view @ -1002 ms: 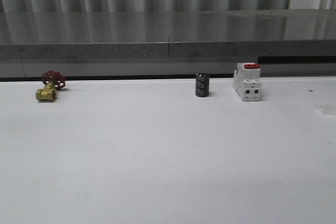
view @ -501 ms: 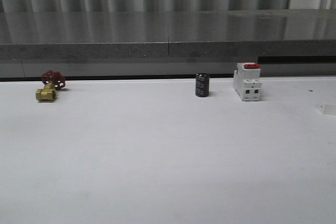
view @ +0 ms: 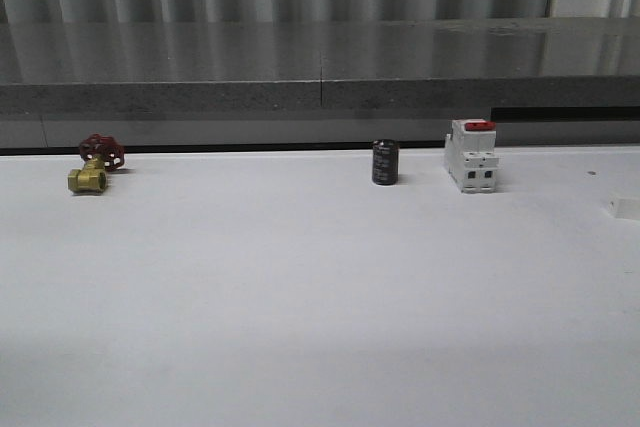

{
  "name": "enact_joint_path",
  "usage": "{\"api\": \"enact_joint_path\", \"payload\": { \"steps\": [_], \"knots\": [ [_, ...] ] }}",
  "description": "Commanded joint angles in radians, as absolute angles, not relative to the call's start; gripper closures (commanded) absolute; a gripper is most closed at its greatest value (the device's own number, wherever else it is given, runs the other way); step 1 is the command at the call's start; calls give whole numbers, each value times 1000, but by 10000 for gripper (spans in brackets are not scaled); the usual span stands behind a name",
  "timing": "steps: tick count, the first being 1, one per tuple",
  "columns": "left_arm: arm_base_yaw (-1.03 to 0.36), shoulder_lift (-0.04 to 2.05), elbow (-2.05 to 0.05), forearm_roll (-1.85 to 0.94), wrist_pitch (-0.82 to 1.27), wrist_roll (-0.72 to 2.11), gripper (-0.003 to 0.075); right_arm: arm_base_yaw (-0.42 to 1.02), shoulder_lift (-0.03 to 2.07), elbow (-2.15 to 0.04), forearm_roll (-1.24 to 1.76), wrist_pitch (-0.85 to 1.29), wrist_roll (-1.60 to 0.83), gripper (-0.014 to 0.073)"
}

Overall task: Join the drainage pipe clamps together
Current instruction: 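Lower the left gripper onto the white clamp half and close on it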

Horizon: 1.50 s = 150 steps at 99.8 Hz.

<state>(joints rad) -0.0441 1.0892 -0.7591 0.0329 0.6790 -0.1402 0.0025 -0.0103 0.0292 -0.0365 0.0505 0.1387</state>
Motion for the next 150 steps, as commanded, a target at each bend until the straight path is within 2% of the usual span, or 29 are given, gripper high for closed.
{"api": "enact_joint_path", "payload": {
  "steps": [1, 52, 80, 111, 150],
  "knots": [
    [5, 1150, -866, 52, 685, -152, 93, -4, -30, 9, -39, -34, 128, 659],
    [269, 1626, -1185, -29, 742, 98, 93, -4, -30, 9, -39, -34, 128, 659],
    [322, 1849, -1300, -104, 758, 226, 93, -4, -30, 9, -39, -34, 128, 659],
    [322, 1958, -1381, -95, 750, 253, 93, -4, -30, 9, -39, -34, 128, 659],
    [322, 1974, -1385, -89, 706, 304, 93, -4, -30, 9, -39, -34, 128, 659]
  ]
}}
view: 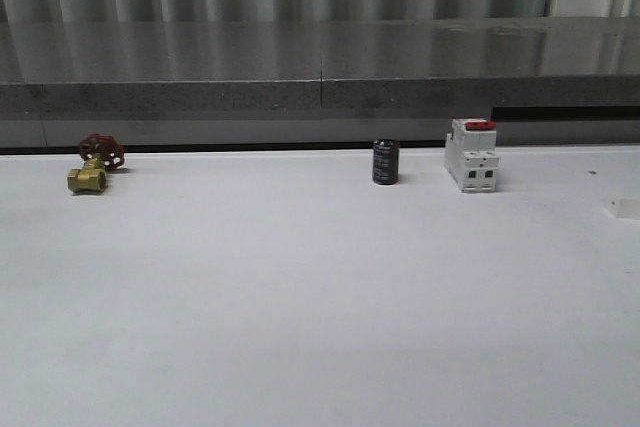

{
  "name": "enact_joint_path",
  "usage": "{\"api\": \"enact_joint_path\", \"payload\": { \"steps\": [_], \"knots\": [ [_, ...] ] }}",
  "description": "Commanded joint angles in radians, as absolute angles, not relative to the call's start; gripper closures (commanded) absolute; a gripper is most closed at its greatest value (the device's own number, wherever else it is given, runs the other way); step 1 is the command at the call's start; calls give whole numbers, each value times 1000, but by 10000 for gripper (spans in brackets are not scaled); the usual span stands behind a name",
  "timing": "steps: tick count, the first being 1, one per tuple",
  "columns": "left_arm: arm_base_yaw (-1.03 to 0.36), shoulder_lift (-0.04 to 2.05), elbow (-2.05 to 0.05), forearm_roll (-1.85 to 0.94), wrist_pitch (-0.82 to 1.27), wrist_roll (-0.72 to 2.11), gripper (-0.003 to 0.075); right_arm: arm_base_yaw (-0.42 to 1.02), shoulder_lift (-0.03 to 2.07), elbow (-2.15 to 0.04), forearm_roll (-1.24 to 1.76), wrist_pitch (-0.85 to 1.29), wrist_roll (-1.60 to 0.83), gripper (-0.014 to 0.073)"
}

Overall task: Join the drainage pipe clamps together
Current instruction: 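Lower the left gripper onto the white clamp half and close on it, then carry the clamp half with the left gripper and set it down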

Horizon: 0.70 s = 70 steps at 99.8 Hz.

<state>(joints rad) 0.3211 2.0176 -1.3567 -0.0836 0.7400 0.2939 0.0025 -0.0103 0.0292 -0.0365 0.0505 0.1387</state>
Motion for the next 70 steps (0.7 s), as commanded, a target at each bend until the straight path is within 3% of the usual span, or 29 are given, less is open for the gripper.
{"api": "enact_joint_path", "payload": {
  "steps": [1, 15, 27, 41, 57, 70],
  "knots": [
    [322, 1974, -1385, -89, 706, 304, 93, -4, -30, 9, -39, -34, 128, 659],
    [322, 1978, -1385, -96, 705, 304, 97, -4, -30, 9, -39, -34, 128, 659],
    [322, 1978, -1385, -96, 707, 304, 160, -4, -30, 9, -39, -34, 128, 659],
    [322, 1978, -1385, -96, 705, 304, 380, -4, -30, 9, -39, -34, 128, 659],
    [322, 1978, -1385, -70, 705, 304, 736, -4, -30, 9, -39, -34, 128, 659],
    [322, 1978, -1385, -87, 721, 304, 741, -4, -30, 9, -39, -34, 128, 659]
  ]
}}
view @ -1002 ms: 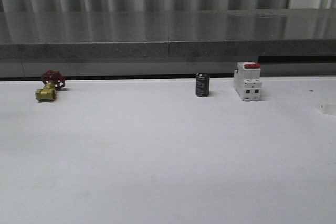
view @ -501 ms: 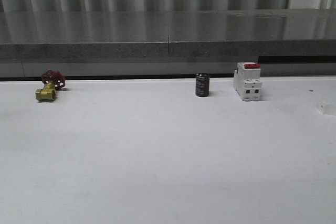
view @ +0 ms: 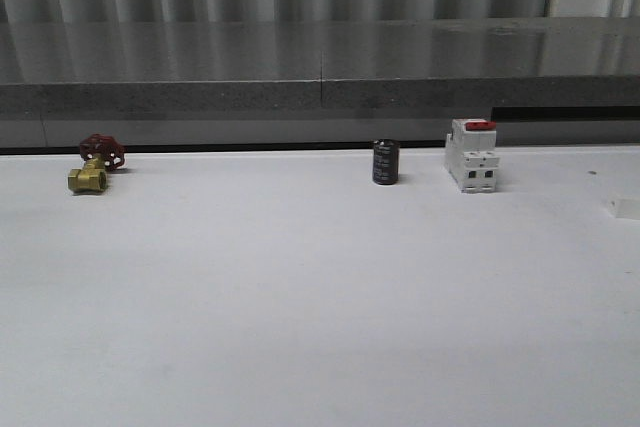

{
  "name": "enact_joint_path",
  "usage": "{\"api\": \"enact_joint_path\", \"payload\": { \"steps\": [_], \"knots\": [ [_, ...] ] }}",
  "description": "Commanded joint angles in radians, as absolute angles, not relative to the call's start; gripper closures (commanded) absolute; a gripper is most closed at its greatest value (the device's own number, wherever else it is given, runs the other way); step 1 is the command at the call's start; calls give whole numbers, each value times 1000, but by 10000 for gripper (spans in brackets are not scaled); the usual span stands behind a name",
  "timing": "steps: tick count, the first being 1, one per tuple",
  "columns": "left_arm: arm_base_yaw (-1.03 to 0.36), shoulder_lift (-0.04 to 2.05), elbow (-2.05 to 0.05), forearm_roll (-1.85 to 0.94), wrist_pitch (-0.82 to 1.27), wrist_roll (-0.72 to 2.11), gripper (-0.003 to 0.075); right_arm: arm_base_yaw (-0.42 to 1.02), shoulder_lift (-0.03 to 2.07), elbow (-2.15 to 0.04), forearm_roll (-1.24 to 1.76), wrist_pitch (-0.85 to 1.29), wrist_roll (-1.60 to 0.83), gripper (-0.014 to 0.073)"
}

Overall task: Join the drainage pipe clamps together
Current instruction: 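Carry the clamp half with the left gripper and set it down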

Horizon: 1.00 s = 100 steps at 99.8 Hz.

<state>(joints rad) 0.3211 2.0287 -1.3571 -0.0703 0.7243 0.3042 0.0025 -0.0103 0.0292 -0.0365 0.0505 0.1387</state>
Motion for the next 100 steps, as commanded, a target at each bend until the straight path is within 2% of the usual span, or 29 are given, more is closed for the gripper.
{"api": "enact_joint_path", "payload": {
  "steps": [1, 19, 35, 60, 80, 100],
  "knots": [
    [322, 1978, -1385, -90, 722, 304, 741, -4, -30, 9, -39, -34, 128, 659],
    [290, 1932, -1385, -167, 756, 304, 741, -4, -30, 9, -39, -34, 128, 659],
    [206, 1875, -1385, -236, 815, 293, 741, -4, -30, 9, -39, -34, 128, 659],
    [-14, 1838, -1385, -234, 870, 129, 741, -4, -30, 9, -39, -34, 128, 659],
    [-230, 1842, -1385, -136, 782, -72, 741, -4, -30, 9, -39, -34, 128, 659],
    [-374, 1895, -1385, -99, 737, -182, 741, -4, -30, 9, -39, -34, 128, 659]
  ]
}}
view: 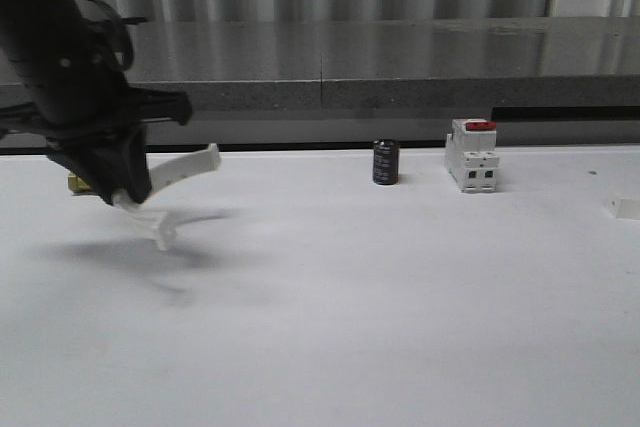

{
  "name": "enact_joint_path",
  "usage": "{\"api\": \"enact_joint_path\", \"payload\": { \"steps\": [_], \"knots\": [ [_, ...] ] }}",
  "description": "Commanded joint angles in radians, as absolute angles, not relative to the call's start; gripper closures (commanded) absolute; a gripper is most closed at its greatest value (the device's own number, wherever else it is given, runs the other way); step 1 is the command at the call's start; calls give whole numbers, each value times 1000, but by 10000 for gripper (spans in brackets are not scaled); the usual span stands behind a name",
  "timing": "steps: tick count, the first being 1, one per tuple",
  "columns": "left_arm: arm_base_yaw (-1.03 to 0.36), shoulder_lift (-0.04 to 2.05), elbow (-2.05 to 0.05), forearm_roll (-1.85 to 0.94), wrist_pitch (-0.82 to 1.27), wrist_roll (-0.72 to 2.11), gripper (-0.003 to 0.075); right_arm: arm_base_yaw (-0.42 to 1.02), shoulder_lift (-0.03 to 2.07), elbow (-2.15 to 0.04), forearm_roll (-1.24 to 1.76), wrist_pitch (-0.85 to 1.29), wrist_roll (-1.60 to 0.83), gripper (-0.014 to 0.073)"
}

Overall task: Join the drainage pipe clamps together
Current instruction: 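Carry the clamp half with the left gripper and set it down, then open the left gripper and lift it away from the clamp half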

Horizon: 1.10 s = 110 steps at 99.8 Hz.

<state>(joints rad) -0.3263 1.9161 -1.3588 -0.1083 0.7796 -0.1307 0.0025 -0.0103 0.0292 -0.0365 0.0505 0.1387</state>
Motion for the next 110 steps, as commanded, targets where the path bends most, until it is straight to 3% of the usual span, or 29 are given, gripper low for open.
{"api": "enact_joint_path", "payload": {
  "steps": [1, 57, 69, 93, 100, 110],
  "knots": [
    [-380, 1899, -1385, -99, 735, -187, 741, -4, -30, 9, -39, -34, 128, 659],
    [-422, 1974, -1387, -75, 691, -281, 728, -4, -30, 9, -39, -34, 128, 659],
    [-422, 1974, -1387, -75, 692, -281, 612, -4, -30, 9, -39, -34, 128, 659],
    [-422, 1974, -1387, -64, 692, -279, 220, -4, -30, 9, -39, -34, 128, 659],
    [-422, 1972, -1387, -49, 692, -279, 181, -4, -30, 9, -39, -34, 128, 659],
    [-422, 1952, -1387, -37, 681, -279, 192, -4, -30, 9, -39, -34, 128, 659]
  ]
}}
